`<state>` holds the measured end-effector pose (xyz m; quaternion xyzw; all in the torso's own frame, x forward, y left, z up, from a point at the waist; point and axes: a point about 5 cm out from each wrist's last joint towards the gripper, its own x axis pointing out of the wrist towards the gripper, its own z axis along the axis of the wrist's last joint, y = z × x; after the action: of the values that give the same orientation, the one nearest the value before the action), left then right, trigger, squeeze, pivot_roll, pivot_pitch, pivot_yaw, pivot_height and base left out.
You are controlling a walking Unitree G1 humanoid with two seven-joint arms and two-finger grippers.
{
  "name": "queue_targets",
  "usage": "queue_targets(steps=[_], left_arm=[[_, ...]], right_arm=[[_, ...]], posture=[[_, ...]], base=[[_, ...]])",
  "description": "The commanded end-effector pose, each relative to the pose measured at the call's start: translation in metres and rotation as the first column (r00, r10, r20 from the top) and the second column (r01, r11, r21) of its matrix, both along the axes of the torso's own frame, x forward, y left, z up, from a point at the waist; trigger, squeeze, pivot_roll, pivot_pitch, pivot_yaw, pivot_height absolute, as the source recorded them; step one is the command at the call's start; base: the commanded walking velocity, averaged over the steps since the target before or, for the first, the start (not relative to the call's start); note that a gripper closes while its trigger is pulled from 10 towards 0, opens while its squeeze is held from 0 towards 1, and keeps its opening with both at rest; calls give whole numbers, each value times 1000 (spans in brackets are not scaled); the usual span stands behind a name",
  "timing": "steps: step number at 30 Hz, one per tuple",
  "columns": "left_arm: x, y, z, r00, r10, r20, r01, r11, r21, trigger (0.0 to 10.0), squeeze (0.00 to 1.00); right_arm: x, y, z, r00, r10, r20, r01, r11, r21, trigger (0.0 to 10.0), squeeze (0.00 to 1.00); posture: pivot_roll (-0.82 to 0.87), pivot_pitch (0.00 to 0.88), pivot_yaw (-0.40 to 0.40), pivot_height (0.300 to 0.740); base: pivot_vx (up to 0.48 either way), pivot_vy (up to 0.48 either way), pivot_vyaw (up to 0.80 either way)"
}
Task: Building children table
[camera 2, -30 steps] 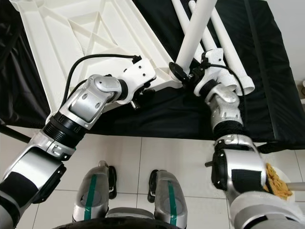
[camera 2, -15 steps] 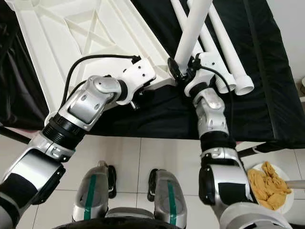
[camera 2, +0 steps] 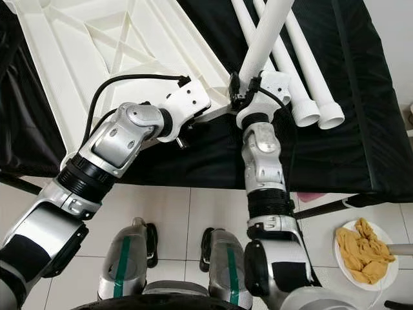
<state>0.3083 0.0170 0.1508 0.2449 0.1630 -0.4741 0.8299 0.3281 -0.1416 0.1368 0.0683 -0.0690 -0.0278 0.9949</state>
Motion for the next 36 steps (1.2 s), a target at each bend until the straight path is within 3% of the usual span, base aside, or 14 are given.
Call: queue_targets(steps=[1,8,14,16,17,18,19,28,29,31,36], left_arm=[[-3,-3,-2,1000,-14,-9,14,1000,6,10000,0],[-2,-2,-2,1000,-9,-7,9,1000,6,10000,0],[-1,-1,-2,1000,2,-5,-2,1000,3,10000,0],[-1,-1,-2,1000,3,-6,-3,1000,3,10000,0],[-1,0,-2,1000,4,-6,-4,1000,3,10000,0],[-1,0,-2,1000,4,-6,-4,1000,3,10000,0],[-1,0,-2,1000,4,-6,-4,1000,4,10000,0],[1,0,-1,1000,9,-4,-9,1000,1,10000,0],[1,-1,-1,1000,9,-3,-9,1000,-1,10000,0],[1,-1,-1,1000,9,-3,-9,1000,-1,10000,0],[2,0,0,1000,10,-2,-10,1000,-3,10000,0]], right_arm=[[-3,0,-1,995,-101,-21,101,995,-1,10000,0],[-8,14,-6,990,-118,-82,118,993,-9,10000,0],[-9,13,-4,984,-152,-89,150,988,-34,10000,0],[-9,12,-3,985,-146,-91,145,989,-24,10000,47],[-9,11,-3,985,-143,-93,142,990,-18,10000,286],[-9,11,-3,985,-143,-93,142,990,-18,10000,286],[-9,10,-2,985,-145,-89,144,989,-20,10000,1000],[-10,3,7,993,-113,-36,112,993,-19,10000,1000],[-9,0,11,997,-76,-9,76,997,-4,10000,0],[-9,0,11,997,-76,-9,76,997,-4,10000,0],[-3,-11,20,996,78,49,-78,997,-7,10000,0]], posture=[[37,5,-53,740],[42,3,-58,740],[45,5,-61,740],[44,6,-61,740],[44,6,-61,740],[44,6,-61,740],[44,6,-61,740],[37,13,-59,740],[36,14,-59,740],[36,14,-59,740],[32,18,-56,740]], base=[[0,0,0],[0,0,0],[0,0,0],[0,0,0],[0,0,0],[0,0,0],[0,0,0],[0,0,0],[0,0,0],[0,0,0],[0,0,0]])
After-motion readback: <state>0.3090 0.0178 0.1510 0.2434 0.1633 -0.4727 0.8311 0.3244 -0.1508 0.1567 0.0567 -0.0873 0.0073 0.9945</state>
